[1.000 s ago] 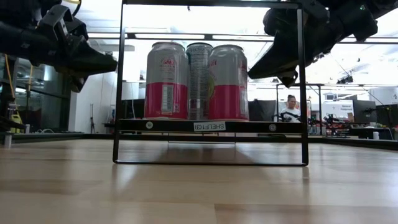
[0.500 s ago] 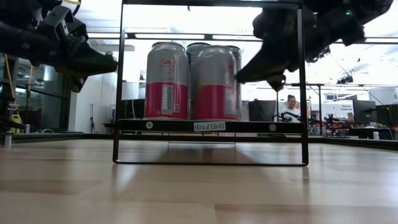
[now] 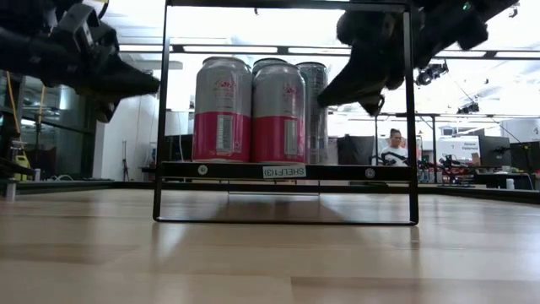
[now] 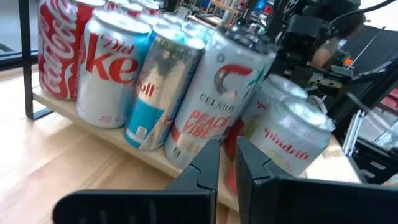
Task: Place canned beverage on shelf
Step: Return to Home Position
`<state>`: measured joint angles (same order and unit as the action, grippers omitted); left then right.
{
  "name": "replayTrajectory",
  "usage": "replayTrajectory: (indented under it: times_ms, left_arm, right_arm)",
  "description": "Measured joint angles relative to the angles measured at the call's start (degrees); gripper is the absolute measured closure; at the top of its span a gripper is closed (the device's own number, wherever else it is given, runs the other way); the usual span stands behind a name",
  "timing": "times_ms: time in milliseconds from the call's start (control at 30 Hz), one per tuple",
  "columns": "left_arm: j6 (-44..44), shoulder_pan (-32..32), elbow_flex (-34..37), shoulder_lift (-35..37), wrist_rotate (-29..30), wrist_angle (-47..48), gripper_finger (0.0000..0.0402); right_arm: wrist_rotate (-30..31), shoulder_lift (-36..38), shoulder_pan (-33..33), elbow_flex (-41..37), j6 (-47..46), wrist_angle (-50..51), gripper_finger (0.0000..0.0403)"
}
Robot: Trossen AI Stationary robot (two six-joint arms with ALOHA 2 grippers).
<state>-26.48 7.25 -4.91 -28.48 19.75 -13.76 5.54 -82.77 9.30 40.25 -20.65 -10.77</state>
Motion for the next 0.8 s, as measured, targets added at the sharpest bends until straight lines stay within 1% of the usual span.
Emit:
replayTrajectory:
  times_ms: [133, 333, 400, 500, 600, 667, 733, 800]
  left_arm:
    - [2.23, -0.15, -2.82, 1.07, -1.28, -0.25, 0.0402]
    - [11.48, -0.31, -10.94, 1.52, -0.94, -0.68, 0.0402]
    - [12.78, -1.07, -13.06, 1.52, -0.83, -2.23, 0.0401]
    - [15.58, -2.10, -14.71, 1.55, -2.08, -7.61, 0.0401]
    - [17.94, -3.17, -15.12, 1.69, -5.58, -14.36, 0.0401]
    - [18.18, -4.19, -15.18, 1.72, -8.05, -16.53, 0.0401]
    - [17.94, -5.18, -15.18, 1.72, -9.02, -15.69, 0.0401]
    - [18.15, -6.15, -15.16, 1.41, -9.13, -12.52, 0.0402]
  right_arm:
    - [0.14, 6.46, 0.00, 0.00, 0.11, 4.26, 0.0403]
    - [3.94, 17.51, -0.27, 0.00, 0.13, 6.54, 0.0403]
    - [4.70, 20.68, -0.82, 0.00, 0.13, 6.22, 0.0403]
    - [4.86, 24.77, -2.11, 0.00, 0.02, 4.99, 0.0403]
    - [4.89, 27.67, -3.93, 0.00, 0.11, 3.84, 0.0403]
    - [4.78, 28.76, -5.40, 0.00, 0.11, 3.74, 0.0403]
    - [3.23, 29.04, -6.94, 0.00, 0.12, 3.68, 0.0403]
    - [0.85, 29.04, -8.32, -0.01, -0.01, 3.95, 0.0403]
